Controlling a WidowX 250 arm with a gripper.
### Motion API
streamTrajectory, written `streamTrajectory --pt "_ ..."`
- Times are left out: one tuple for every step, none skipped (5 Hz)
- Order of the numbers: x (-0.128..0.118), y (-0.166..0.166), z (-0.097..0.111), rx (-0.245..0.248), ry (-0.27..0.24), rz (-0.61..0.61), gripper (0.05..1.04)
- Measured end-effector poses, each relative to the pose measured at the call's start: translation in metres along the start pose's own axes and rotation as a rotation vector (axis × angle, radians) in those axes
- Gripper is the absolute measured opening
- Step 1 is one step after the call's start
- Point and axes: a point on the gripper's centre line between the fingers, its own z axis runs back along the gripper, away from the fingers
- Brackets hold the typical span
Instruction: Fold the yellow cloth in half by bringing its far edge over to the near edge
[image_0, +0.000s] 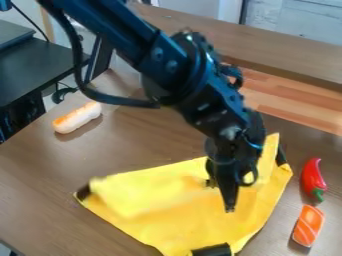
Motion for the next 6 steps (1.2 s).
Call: streamTrajectory --pt "0.006 -0.018 0.000 0.001 0.012 -0.034 0.049" --pt "0.009 -0.037 -0.002 -0.008 0.043 -0.065 0.061" --pt "0.013 -0.043 -0.001 -0.010 0.066 -0.069 0.194" --pt "0.005 -0.048 0.003 -0.014 0.116 -0.069 0.439" --pt "0.005 -0.047 0.006 -0.094 0.107 -0.034 0.743" --pt "0.006 -0.027 0.006 -0.238 0.079 -0.011 0.982"
